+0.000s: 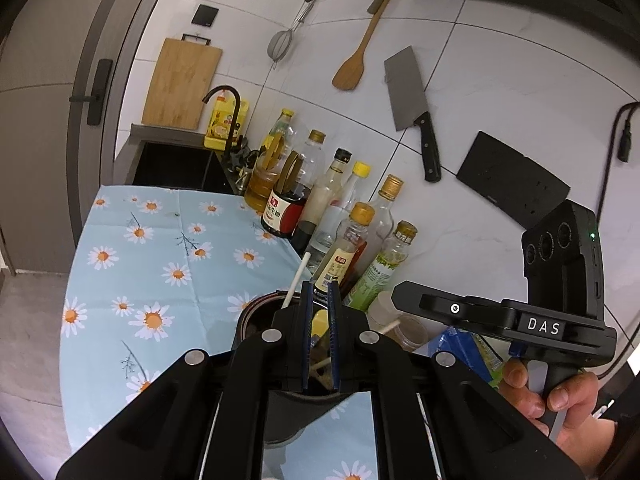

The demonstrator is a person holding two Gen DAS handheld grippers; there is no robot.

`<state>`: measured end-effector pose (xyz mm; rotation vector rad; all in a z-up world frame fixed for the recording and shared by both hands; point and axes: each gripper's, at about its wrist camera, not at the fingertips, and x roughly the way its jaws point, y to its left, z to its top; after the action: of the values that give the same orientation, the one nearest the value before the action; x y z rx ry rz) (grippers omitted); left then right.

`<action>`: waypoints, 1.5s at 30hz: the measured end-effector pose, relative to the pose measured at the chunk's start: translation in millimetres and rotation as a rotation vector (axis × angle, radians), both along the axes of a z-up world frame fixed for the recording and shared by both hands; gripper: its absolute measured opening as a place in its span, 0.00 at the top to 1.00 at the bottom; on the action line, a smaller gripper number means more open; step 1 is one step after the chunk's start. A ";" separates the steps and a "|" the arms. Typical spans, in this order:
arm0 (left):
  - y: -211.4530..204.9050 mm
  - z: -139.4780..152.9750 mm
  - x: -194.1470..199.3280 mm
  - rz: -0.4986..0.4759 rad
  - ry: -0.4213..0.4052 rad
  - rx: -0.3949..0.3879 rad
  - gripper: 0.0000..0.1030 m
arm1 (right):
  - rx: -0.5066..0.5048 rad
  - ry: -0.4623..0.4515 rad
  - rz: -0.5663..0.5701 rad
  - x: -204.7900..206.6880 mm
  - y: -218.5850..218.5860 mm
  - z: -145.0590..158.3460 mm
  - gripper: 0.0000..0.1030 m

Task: Organize utensils
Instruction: 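Lower both spoons into the black holder and open both grippers, then grasp the white green-patterned spoon with the right gripper while the left gripper grasps a wooden chopstick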

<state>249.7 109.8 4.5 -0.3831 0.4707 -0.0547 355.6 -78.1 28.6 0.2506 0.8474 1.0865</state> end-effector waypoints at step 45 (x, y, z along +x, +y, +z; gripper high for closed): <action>-4.3 -100.9 -120.2 0.107 0.354 -0.083 0.81 | -0.251 0.112 0.271 -76.5 11.0 -129.4 0.70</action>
<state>129.6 105.5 -96.4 -0.5024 0.7979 0.0995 279.1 -67.1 -100.8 -0.0154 1.1316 1.2106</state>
